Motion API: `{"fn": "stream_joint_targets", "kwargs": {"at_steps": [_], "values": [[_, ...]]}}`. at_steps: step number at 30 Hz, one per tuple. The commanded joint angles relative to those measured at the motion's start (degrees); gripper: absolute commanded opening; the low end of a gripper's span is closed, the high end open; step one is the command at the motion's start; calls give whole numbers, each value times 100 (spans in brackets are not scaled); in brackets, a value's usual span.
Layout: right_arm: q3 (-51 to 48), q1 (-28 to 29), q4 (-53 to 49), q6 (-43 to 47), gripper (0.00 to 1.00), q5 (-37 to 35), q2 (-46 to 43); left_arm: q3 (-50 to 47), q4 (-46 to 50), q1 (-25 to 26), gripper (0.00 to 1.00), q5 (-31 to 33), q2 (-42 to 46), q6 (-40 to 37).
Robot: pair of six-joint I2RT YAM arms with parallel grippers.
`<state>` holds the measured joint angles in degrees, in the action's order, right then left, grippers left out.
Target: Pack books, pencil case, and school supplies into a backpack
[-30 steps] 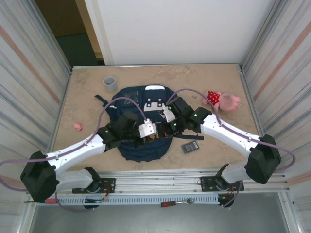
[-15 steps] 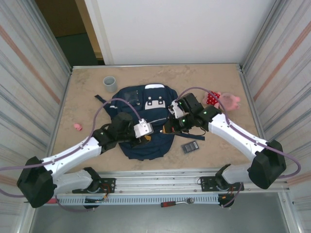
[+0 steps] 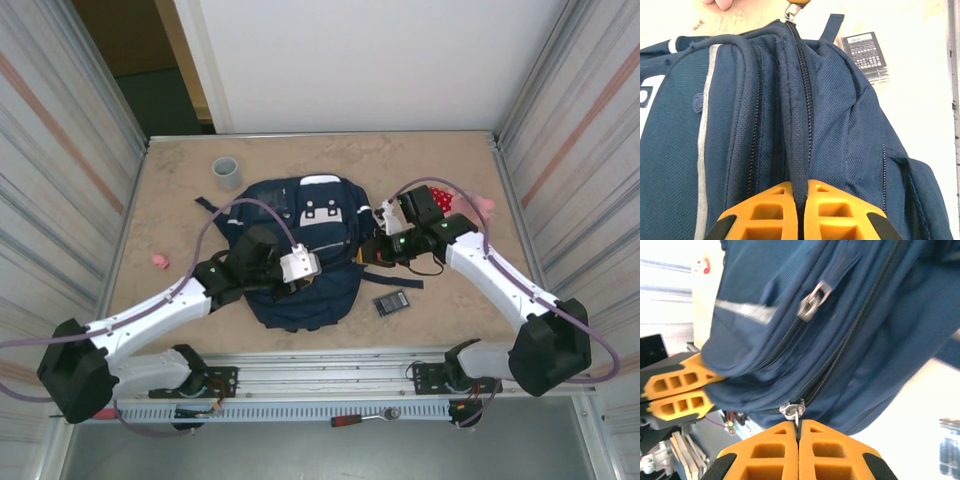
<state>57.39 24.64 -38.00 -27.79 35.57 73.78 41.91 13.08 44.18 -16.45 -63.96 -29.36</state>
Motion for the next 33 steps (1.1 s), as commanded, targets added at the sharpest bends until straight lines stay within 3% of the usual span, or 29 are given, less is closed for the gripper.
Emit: {"fn": "stream_joint_targets", "kwargs": {"at_steps": [1,5,6,9,11,15,19,22,24,29,31,33], "values": [[-79,-226,-344,330,0,-364,-2,-1,642,-194,0,157,484,-234],[-189,25,-9,231,0,-271,42,-117,656,-226,0,45,630,-332],[-223,85,81,189,0,-256,52,-116,639,-226,7,-5,639,-318],[-222,303,348,81,0,-162,2,64,636,-81,43,-12,570,-173],[-202,406,421,27,0,-149,-36,296,642,192,57,160,462,-55],[-190,479,507,-57,0,-157,-124,712,504,704,72,703,25,31],[-159,519,504,-76,0,-121,-161,858,140,885,77,915,-503,19],[-156,537,513,-62,0,-61,-213,921,-12,891,73,1006,-912,-54],[-177,520,546,-40,0,-24,-264,951,9,892,62,1020,-1108,-122],[-414,296,817,-76,0,295,-294,846,21,897,15,1108,-1060,-190],[-474,152,675,-27,0,9,-235,752,44,893,3,1049,-857,-238],[-479,-9,472,50,0,-541,-133,594,-10,890,1,998,-636,-286]]}}
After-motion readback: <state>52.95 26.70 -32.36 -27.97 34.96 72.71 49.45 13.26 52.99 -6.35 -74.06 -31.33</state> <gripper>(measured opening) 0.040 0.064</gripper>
